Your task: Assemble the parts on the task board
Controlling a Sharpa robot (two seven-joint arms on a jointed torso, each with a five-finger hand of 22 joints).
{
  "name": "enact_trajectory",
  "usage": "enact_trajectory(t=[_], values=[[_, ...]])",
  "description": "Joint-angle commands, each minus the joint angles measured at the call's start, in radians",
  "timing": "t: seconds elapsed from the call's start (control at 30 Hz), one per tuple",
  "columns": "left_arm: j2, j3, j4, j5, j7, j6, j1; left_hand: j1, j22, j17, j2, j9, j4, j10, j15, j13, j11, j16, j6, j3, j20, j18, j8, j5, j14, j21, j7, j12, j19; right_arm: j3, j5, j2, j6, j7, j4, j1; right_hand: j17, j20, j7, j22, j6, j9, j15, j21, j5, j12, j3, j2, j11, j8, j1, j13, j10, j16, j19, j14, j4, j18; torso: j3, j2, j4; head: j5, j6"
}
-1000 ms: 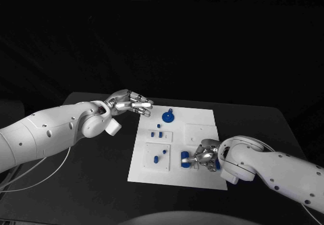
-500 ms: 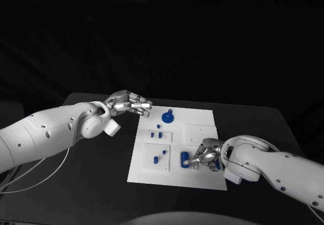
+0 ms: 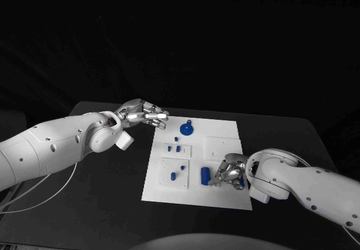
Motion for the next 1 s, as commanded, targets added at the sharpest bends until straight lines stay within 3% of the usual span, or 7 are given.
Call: enact_trajectory(t=[0.03, 0.17, 0.3, 0.47, 0.63, 0.8, 1.0], values=[[0.002, 0.000, 0.001, 0.000, 0.004, 0.017, 0.000, 0.001, -0.001, 0.001, 0.012, 0.001, -0.003, -0.007, -0.001, 0.001, -0.002, -0.003, -0.004, -0.001, 0.004, -0.002, 0.003, -0.001, -0.007, 0.004, -0.002, -0.002, 0.001, 0.000, -0.012, 0.005, 0.016, -0.006, -0.003, -0.001, 0.002, 0.001, 0.001, 0.039, 0.007, -0.002, -0.005, 0.007, 0.000, 0.006, 0.009, 0.014, -0.002, 0.000, -0.016, 0.001, 0.006, 0.009, 0.056, 0.003, -0.016, -0.015, 0.0000, 0.000, 0.0002, 0.001, -0.001], [0.002, 0.000, 0.001, 0.000, 0.004, 0.017, 0.000, -0.001, -0.002, 0.001, 0.014, 0.001, -0.002, -0.007, -0.001, 0.001, -0.002, -0.003, -0.005, -0.001, 0.004, -0.002, 0.003, -0.001, -0.008, 0.003, -0.002, -0.002, 0.001, 0.000, -0.014, 0.011, 0.002, -0.009, -0.008, -0.001, 0.003, 0.002, -0.001, 0.039, 0.008, -0.002, -0.004, 0.009, -0.012, 0.008, 0.022, 0.031, -0.002, 0.000, -0.041, 0.003, 0.009, 0.011, 0.056, 0.003, -0.005, -0.015, 0.0000, 0.000, 0.0002, 0.001, -0.001], [0.002, 0.000, 0.000, 0.000, 0.003, 0.018, 0.000, -0.001, -0.002, 0.001, 0.014, 0.001, -0.002, -0.007, -0.001, 0.001, -0.002, -0.003, -0.005, -0.001, 0.004, -0.002, 0.003, -0.001, -0.008, 0.003, -0.002, -0.002, 0.001, 0.000, -0.017, 0.018, -0.002, -0.010, -0.012, -0.001, 0.005, 0.002, -0.001, 0.040, 0.009, -0.001, -0.004, 0.013, -0.027, 0.010, 0.046, 0.030, -0.002, 0.000, -0.063, 0.005, 0.012, 0.015, 0.057, 0.003, 0.012, -0.015, 0.0002, 0.000, 0.0000, -0.001, -0.002], [0.002, 0.000, -0.001, 0.000, -0.001, 0.021, 0.000, -0.001, -0.002, 0.001, 0.014, 0.001, -0.002, -0.007, -0.001, 0.001, -0.002, -0.003, -0.005, -0.001, 0.004, -0.002, 0.003, -0.001, -0.008, 0.003, -0.002, -0.002, 0.001, 0.000, -0.030, 0.024, 0.002, -0.014, -0.020, -0.001, 0.008, 0.003, -0.002, 0.042, 0.011, 0.000, -0.003, 0.022, -0.013, 0.016, 0.045, 0.040, -0.002, 0.000, -0.075, 0.009, 0.015, 0.022, 0.057, 0.005, 0.022, -0.015, 0.0004, 0.000, -0.0003, -0.003, 0.000], [0.001, -0.001, 0.002, 0.002, -0.008, 0.023, 0.000, -0.003, -0.002, 0.001, 0.012, 0.001, 0.000, -0.011, 0.000, 0.001, -0.001, -0.003, -0.007, -0.003, 0.005, -0.002, 0.002, -0.001, -0.010, 0.003, -0.001, -0.002, 0.000, -0.002, -0.034, 0.026, 0.041, -0.023, -0.026, -0.001, 0.007, 0.004, -0.002, 0.043, 0.009, 0.001, -0.003, 0.025, -0.009, 0.015, 0.046, 0.048, -0.002, 0.000, -0.083, 0.010, 0.014, 0.022, 0.056, 0.004, 0.014, -0.015, 0.0002, 0.000, -0.0003, -0.005, -0.004], [0.000, -0.001, 0.008, 0.004, -0.013, 0.026, 0.000, -0.002, -0.002, 0.001, 0.012, 0.001, 0.000, -0.014, 0.001, 0.001, 0.000, -0.003, -0.012, -0.002, 0.006, -0.002, 0.002, -0.001, -0.014, 0.003, 0.001, -0.002, -0.001, -0.004, -0.031, 0.030, 0.076, -0.028, -0.031, -0.003, 0.003, 0.003, -0.001, 0.042, 0.007, 0.000, -0.003, 0.020, 0.013, 0.011, 0.040, 0.045, -0.002, 0.000, -0.081, 0.009, 0.010, 0.018, 0.056, 0.002, -0.018, -0.016, 0.0006, 0.000, -0.0007, -0.003, -0.006], [-0.001, -0.001, 0.007, 0.004, -0.015, 0.026, 0.000, -0.002, -0.002, 0.001, 0.012, 0.001, 0.000, -0.014, 0.001, 0.001, 0.000, -0.003, -0.012, -0.002, 0.006, -0.002, 0.002, -0.001, -0.014, 0.003, 0.001, -0.002, -0.001, -0.007, -0.030, 0.038, 0.074, -0.033, -0.038, -0.010, 0.003, 0.003, -0.001, 0.042, 0.008, -0.001, -0.003, 0.020, 0.015, 0.012, 0.034, 0.051, -0.002, 0.000, -0.088, 0.010, 0.011, 0.018, 0.056, 0.003, -0.020, -0.016, 0.0007, -0.001, -0.0005, -0.003, -0.009]])
